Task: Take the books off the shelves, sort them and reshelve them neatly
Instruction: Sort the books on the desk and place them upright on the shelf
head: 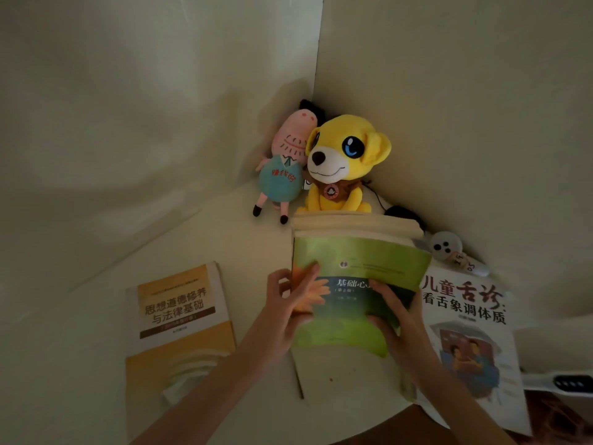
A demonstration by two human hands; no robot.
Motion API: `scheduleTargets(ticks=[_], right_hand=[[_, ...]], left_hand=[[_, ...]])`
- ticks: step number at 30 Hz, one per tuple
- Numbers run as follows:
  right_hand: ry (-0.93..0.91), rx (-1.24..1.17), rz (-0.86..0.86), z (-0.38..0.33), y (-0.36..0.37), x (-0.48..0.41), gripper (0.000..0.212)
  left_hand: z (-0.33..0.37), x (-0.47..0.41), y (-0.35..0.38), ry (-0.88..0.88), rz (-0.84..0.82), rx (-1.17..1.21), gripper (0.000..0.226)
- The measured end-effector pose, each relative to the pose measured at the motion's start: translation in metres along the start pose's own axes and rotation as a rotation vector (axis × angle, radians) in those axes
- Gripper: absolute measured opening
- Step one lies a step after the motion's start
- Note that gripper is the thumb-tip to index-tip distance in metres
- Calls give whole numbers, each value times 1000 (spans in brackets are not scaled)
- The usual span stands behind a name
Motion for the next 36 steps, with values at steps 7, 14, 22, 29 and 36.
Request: scheduleTargets(ticks=[7,14,22,29,36], right_hand=[[-94,93,31,20,4,23,20],[-106,153,-17,25,4,21,29],[-81,139,-101,25,3,20,28],[-24,53,-85,18,4,-1,39],[201,-55,-293,-2,9,-32,76]], left_hand=[[-7,9,1,259,-1,-82,96],[-18,14,4,223,-95,-145,114],[-20,15,7,145,-60,-119,108],[-16,-1,3,-4,-62,-37,104],[-8,-18,-27,-182,-99,124,98]])
Point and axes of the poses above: each hand's wrist, its own x-axis away from the middle knuckle, its own y-axis out of the palm, z = x × y, the point moved 4 cm from there along -x, towards the middle knuckle, and after that the axes turned 15 degrees about z, right-handed, at the moved point
